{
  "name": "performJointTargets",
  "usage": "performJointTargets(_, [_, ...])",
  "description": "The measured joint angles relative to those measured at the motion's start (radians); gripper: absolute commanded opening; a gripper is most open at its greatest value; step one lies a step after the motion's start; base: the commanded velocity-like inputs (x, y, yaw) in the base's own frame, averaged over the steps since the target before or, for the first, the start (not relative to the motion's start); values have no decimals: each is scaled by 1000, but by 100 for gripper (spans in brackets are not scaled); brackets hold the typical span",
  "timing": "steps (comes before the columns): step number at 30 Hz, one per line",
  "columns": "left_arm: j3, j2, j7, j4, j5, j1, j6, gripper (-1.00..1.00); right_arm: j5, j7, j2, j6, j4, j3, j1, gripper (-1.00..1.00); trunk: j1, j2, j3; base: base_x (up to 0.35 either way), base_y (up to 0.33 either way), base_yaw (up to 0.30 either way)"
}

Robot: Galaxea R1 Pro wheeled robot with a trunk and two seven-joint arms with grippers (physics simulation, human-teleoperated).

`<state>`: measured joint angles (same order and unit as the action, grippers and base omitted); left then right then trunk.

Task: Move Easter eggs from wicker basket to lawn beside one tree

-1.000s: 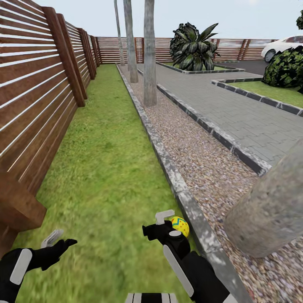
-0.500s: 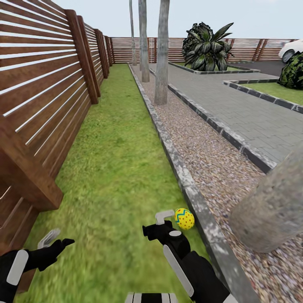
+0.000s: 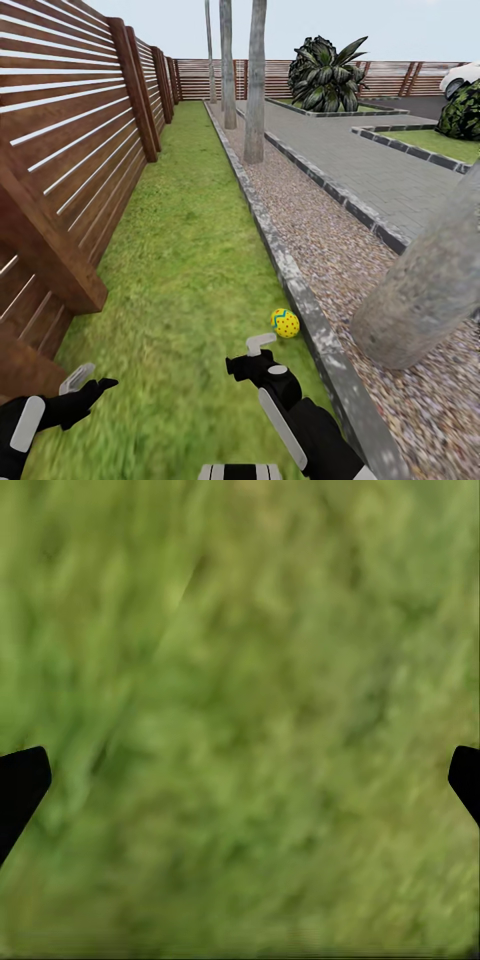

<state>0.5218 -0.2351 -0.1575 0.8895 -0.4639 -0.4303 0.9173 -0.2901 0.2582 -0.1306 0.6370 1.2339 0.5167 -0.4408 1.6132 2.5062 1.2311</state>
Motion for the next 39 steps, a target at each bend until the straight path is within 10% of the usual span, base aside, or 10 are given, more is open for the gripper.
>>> performJointTargets(9, [-2, -6, 1, 0, 0, 0, -3, 100, 7, 0, 9, 24, 32, 0, 0, 100, 0, 0, 0, -12, 0, 0])
performJointTargets(14, [-10, -5, 1, 0, 0, 0, -3, 100, 6, -1, 37, 226, 124, -4, 0, 100, 0, 0, 0, -2, 0, 0])
performJointTargets(22, [-11, 0, 1, 0, 1, 0, -3, 100, 5, -3, 41, 264, 153, -9, 0, 100, 0, 0, 0, -225, 0, 0])
performJointTargets(39, [-13, -5, 4, 0, 3, 0, -3, 100, 6, -5, 42, 265, 153, -174, 0, 100, 0, 0, 0, -12, 0, 0])
